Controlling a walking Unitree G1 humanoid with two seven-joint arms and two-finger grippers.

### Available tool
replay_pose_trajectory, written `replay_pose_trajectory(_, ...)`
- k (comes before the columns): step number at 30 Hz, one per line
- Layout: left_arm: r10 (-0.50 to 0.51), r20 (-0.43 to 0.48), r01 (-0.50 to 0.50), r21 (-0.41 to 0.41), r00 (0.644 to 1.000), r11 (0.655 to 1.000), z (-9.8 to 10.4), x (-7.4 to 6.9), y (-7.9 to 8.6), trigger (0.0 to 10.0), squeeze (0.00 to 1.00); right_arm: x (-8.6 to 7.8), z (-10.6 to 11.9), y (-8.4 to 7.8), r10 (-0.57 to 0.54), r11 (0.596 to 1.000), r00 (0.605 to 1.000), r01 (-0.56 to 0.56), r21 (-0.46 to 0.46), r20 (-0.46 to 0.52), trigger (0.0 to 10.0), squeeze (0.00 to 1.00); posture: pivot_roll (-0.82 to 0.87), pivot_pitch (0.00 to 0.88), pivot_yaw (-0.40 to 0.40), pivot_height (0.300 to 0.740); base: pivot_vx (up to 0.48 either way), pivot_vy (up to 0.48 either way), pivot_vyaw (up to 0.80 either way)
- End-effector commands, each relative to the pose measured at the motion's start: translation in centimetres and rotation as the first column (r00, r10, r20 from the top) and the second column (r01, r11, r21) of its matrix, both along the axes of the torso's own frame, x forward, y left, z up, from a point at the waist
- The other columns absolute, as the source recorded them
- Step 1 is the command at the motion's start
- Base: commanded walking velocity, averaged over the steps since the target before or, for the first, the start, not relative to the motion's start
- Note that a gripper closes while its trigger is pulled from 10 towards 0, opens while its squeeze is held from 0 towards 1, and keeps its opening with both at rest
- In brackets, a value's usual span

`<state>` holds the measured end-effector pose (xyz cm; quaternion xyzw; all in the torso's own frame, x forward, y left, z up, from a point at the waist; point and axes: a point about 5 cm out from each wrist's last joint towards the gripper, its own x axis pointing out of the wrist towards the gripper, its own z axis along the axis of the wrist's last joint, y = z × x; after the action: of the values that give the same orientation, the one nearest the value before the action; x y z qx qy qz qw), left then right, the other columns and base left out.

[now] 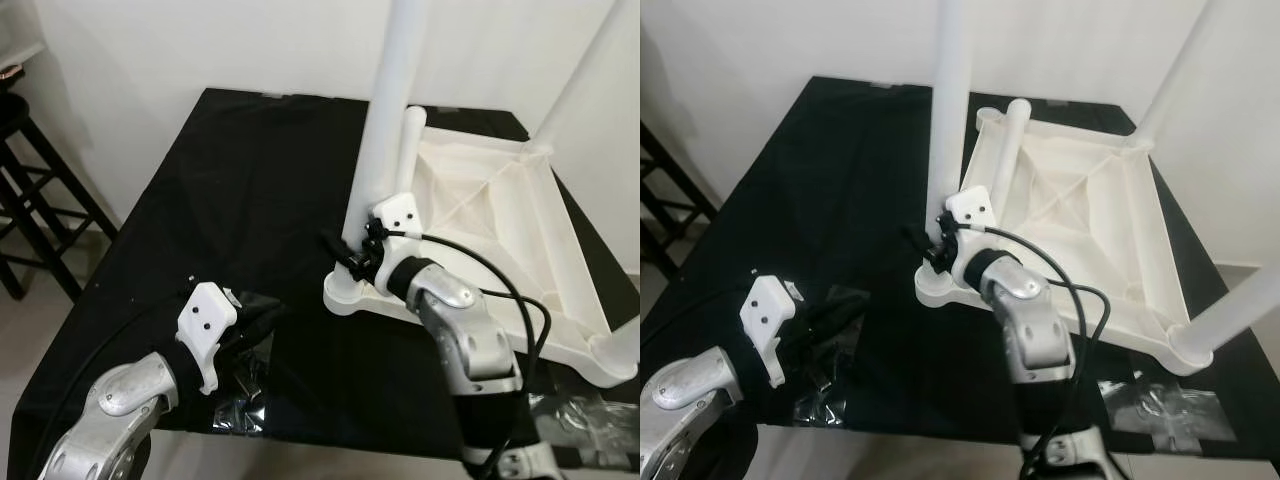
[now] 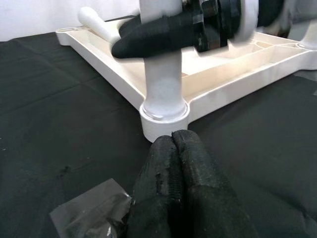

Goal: Building children table

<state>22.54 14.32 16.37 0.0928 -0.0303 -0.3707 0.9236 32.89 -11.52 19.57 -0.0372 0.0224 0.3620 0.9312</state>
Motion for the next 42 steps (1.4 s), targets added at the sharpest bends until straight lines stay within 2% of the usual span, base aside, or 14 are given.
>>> replay_pose_trajectory(1,-0.02,-0.008,0.02,0.005,1.0,1.0,-0.2,-0.1,-0.2,10.0,0.0,-0.2,1.2,0.5,0.114,0.993,0.993,-0.115,0.019,0.031,10.0,1.0,0.07,0.103,-0.069,0.74,0.0,0.0,0.0)
replay_pose_trajectory(4,-0.037,-0.011,0.037,0.006,0.999,0.999,-0.2,-0.3,-0.3,10.0,0.0,-0.3,2.0,0.1,0.186,0.982,0.98,-0.185,-0.021,0.069,10.0,1.0,0.07,0.102,-0.068,0.74,0.0,0.0,0.0)
replay_pose_trajectory(5,-0.05,-0.011,0.05,0.005,0.999,0.999,-0.2,-0.4,-0.4,10.0,0.0,-0.5,2.3,-0.2,0.255,0.966,0.964,-0.251,-0.055,0.079,10.0,0.95,0.08,0.102,-0.07,0.74,0.0,0.0,0.0)
replay_pose_trajectory(6,-0.058,-0.011,0.058,0.004,0.998,0.998,-0.2,-0.4,-0.5,10.0,0.0,-0.6,2.6,-0.5,0.311,0.949,0.946,-0.304,-0.089,0.088,10.0,0.58,0.08,0.102,-0.071,0.74,0.0,0.0,0.0)
replay_pose_trajectory(7,-0.061,-0.01,0.061,0.003,0.998,0.998,-0.2,-0.5,-0.5,10.0,0.0,-0.5,2.6,-0.7,0.339,0.939,0.937,-0.33,-0.1,0.083,10.0,0.0,0.08,0.102,-0.071,0.74,0.0,0.0,0.0)
replay_pose_trajectory(16,-0.053,0.005,0.053,0.006,0.999,0.999,-0.1,-0.5,-0.3,10.0,0.0,0.1,2.3,-0.8,0.357,0.933,0.931,-0.353,-0.07,0.07,10.0,0.0,0.09,0.106,-0.071,0.74,0.0,0.0,0.0)
replay_pose_trajectory(22,-0.056,0.002,0.056,-0.001,0.998,0.998,-0.1,-0.5,-0.2,10.0,0.0,-0.4,0.9,-1.3,0.302,0.953,0.952,-0.302,-0.006,0.049,10.0,0.0,0.09,0.105,-0.069,0.74,0.0,0.0,0.0)
replay_pose_trajectory(27,-0.063,-0.005,0.063,-0.004,0.998,0.998,-0.2,-0.5,-0.2,10.0,0.0,-0.9,0.5,-1.5,0.301,0.953,0.953,-0.302,0.025,0.044,10.0,0.0,0.08,0.101,-0.071,0.74,0.0,0.0,0.0)
replay_pose_trajectory(28,-0.066,-0.005,0.066,-0.005,0.998,0.998,-0.3,-0.5,-0.3,10.0,0.0,-1.6,0.2,-1.7,0.325,0.944,0.945,-0.326,0.058,0.024,10.0,0.0,0.08,0.099,-0.074,0.74,0.0,0.0,-0.8)
replay_pose_trajectory(33,-0.068,-0.005,0.068,-0.005,0.998,0.998,-0.3,-0.5,-0.3,10.0,0.0,-2.1,0.0,-1.9,0.347,0.935,0.938,-0.347,0.078,0.015,10.0,0.0,0.08,0.097,-0.076,0.74,0.0,0.0,-0.8)
replay_pose_trajectory(36,-0.096,-0.017,0.095,-0.013,0.995,0.995,-0.4,-0.6,-0.4,10.0,0.0,-3.6,-0.6,-2.5,0.404,0.911,0.915,-0.402,0.091,-0.007,10.0,0.0,0.07,0.091,-0.078,0.74,0.0,0.0,-0.8)
replay_pose_trajectory(37,-0.096,-0.017,0.095,-0.013,0.995,0.995,-0.4,-0.6,-0.4,10.0,0.0,-3.6,-0.6,-2.5,0.404,0.911,0.915,-0.402,0.091,-0.007,10.0,0.0,0.07,0.091,-0.078,0.74,0.0,0.0,-0.8)
replay_pose_trajectory(40,-0.115,-0.027,0.115,-0.015,0.993,0.993,-0.5,-0.7,-0.4,10.0,0.0,-5.3,-1.4,-2.8,0.463,0.883,0.885,-0.457,0.103,-0.042,10.0,0.0,0.07,0.087,-0.075,0.74,0.0,0.0,-0.8)
replay_pose_trajectory(42,-0.117,-0.028,0.117,-0.015,0.993,0.993,-0.5,-0.7,-0.4,10.0,0.0,-5.6,-1.6,-2.7,0.47,0.88,0.881,-0.463,0.108,-0.05,10.0,0.0,0.07,0.087,-0.075,0.74,0.0,0.0,-0.8)
